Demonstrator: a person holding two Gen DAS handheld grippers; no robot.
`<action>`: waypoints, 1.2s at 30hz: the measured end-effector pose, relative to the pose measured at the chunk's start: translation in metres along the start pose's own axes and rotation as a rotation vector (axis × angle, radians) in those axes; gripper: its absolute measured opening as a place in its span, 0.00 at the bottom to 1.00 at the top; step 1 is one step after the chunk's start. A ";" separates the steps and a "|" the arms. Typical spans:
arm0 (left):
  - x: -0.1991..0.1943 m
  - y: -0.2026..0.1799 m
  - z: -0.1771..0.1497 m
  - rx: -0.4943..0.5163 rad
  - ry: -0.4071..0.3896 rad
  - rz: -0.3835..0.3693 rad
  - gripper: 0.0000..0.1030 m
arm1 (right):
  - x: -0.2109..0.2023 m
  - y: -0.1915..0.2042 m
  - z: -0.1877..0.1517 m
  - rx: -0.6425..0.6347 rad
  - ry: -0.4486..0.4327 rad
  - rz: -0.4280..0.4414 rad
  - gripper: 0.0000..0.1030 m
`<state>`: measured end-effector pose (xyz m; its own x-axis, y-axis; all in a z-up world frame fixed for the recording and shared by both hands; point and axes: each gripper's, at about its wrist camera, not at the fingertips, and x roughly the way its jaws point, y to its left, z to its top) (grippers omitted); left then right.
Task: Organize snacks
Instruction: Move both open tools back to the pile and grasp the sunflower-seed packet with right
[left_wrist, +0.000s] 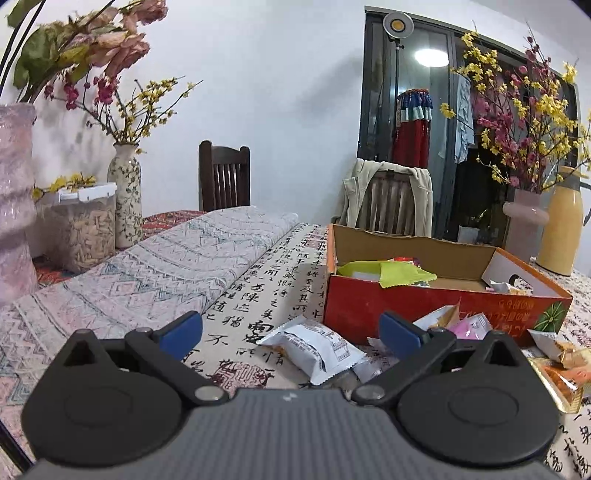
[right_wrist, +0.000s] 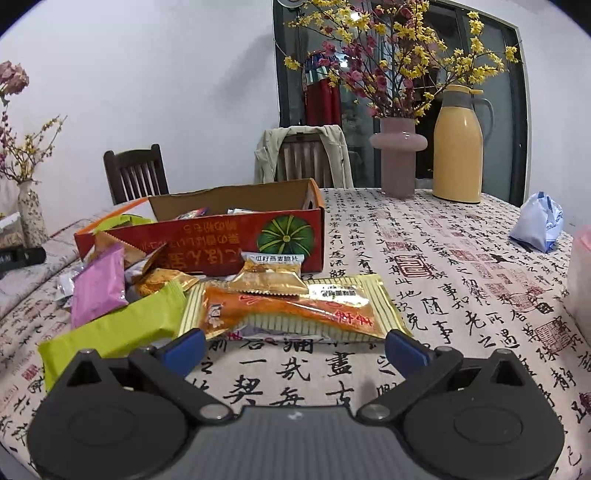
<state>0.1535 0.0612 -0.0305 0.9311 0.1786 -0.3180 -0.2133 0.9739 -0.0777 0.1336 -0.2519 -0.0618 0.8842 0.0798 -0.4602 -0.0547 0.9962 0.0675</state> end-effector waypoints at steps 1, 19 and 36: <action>0.001 0.001 0.000 -0.006 0.004 -0.002 1.00 | 0.000 0.000 0.001 0.003 0.001 -0.007 1.00; -0.002 0.010 -0.002 -0.059 -0.006 -0.053 1.00 | 0.040 0.021 0.056 -0.012 0.078 -0.104 1.00; 0.000 0.011 -0.002 -0.069 0.002 -0.068 1.00 | 0.106 0.024 0.072 0.037 0.227 -0.035 0.43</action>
<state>0.1505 0.0720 -0.0329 0.9434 0.1123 -0.3121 -0.1699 0.9717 -0.1641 0.2597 -0.2220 -0.0456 0.7583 0.0550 -0.6496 -0.0054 0.9969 0.0782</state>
